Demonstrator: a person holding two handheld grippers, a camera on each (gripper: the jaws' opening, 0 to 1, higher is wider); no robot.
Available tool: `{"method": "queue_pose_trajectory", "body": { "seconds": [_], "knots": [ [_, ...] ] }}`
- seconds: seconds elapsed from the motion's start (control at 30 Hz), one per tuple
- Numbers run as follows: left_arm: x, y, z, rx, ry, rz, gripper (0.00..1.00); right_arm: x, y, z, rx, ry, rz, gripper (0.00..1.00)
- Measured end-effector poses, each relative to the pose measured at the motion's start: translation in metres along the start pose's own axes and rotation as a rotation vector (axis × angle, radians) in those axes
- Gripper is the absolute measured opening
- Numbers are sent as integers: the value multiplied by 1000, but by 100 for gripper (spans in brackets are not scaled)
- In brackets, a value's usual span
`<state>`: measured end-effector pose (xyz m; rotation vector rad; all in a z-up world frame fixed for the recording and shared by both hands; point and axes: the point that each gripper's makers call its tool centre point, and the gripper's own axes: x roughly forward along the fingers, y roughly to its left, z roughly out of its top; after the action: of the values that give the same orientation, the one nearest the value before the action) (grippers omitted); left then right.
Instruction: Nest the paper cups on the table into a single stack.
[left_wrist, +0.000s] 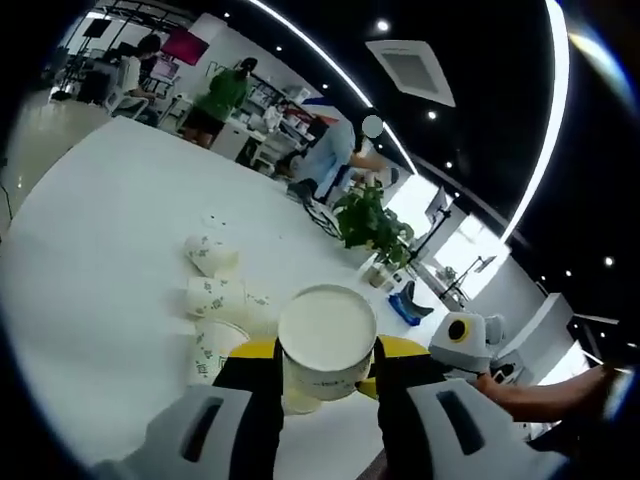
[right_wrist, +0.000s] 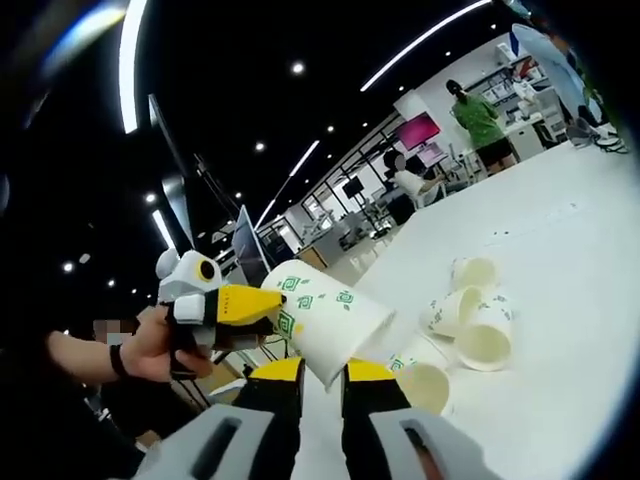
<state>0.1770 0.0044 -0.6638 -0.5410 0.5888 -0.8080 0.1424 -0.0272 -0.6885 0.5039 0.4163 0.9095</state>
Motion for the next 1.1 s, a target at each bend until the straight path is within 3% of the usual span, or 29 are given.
{"method": "queue_pose_trajectory", "body": {
  "seconds": [0.2,0.3,0.4,0.63,0.9,1.1],
  "knots": [
    [1,5,1,-33,-7,-17,34,-1,4,0,-20,0,7,4],
    [2,5,-4,-16,16,-11,15,-2,3,2,-22,-12,11,0],
    [3,7,-8,-3,24,-14,22,-2,1,3,-28,-18,8,0],
    [-1,6,-15,34,37,9,25,-4,-2,0,-54,20,-10,0],
    [-6,24,-19,147,59,79,33,-10,-8,1,-90,74,-31,0],
    [-8,30,-28,200,89,107,35,-18,-12,0,-148,164,-66,0]
  ]
}}
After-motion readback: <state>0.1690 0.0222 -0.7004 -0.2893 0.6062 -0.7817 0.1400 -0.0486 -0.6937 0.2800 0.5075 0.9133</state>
